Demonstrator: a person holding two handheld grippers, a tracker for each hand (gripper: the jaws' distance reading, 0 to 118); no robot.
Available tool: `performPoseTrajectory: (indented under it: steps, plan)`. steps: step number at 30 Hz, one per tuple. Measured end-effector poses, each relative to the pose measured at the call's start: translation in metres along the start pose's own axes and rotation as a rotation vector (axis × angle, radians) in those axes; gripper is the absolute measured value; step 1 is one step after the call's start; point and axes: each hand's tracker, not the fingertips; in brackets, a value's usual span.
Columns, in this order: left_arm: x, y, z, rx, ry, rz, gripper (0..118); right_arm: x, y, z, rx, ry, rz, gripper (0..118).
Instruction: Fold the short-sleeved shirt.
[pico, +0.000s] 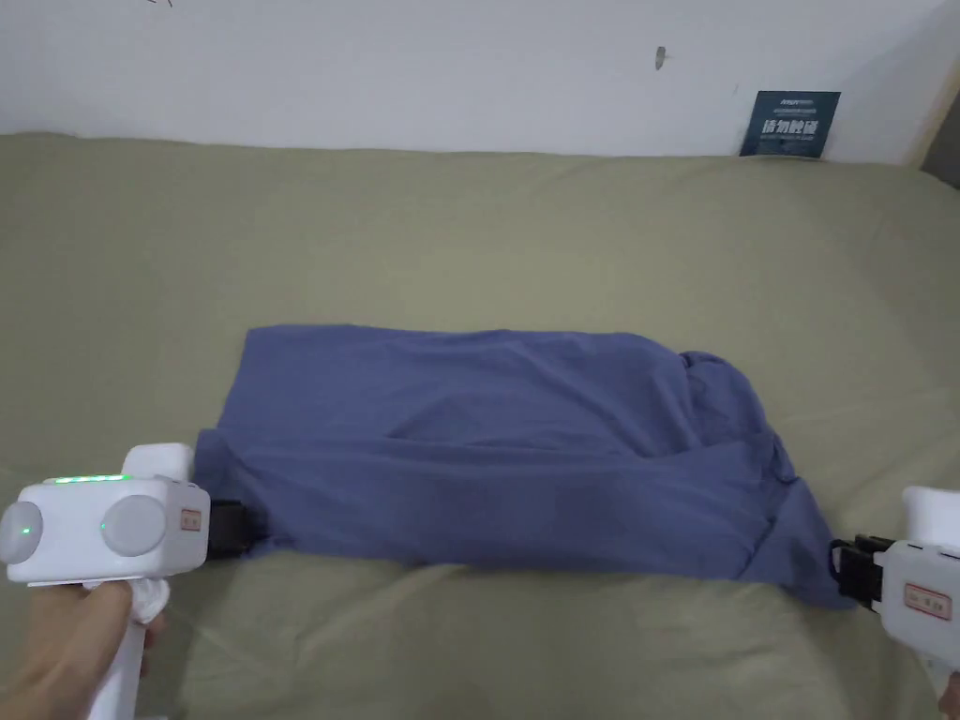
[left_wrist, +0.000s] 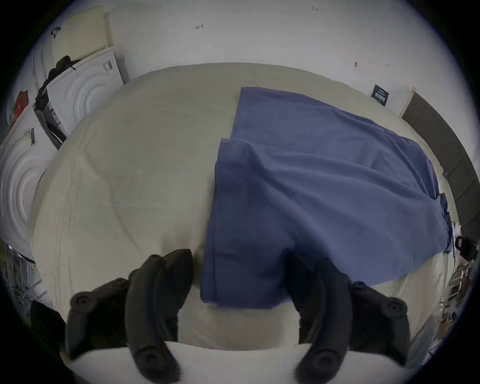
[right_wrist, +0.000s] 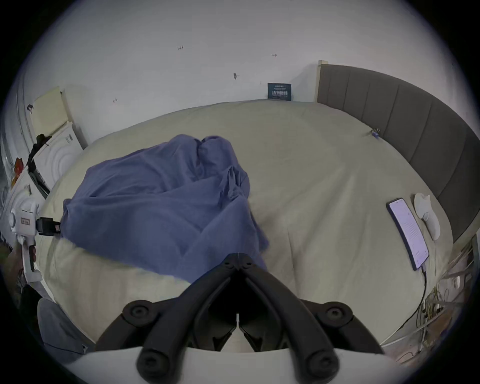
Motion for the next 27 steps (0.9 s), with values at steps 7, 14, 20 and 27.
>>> performPoseTrajectory:
  steps: [7,14,20,27]
  plan:
    - [-0.002,0.009,0.0,-0.003,-0.057,-0.039,5,-0.009,0.003,-0.02,-0.101,0.062,0.021,113]
    - [0.004,0.005,0.007,0.008,-0.044,-0.023,5,-0.015,0.006,-0.043,-0.106,-0.017,0.125,16]
    - [0.001,0.009,0.024,0.035,-0.031,-0.034,5,-0.011,0.014,-0.018,-0.058,0.018,0.113,3]
    - [-0.008,-0.008,0.048,0.063,-0.016,-0.032,5,-0.011,0.002,0.014,-0.026,0.034,0.119,3]
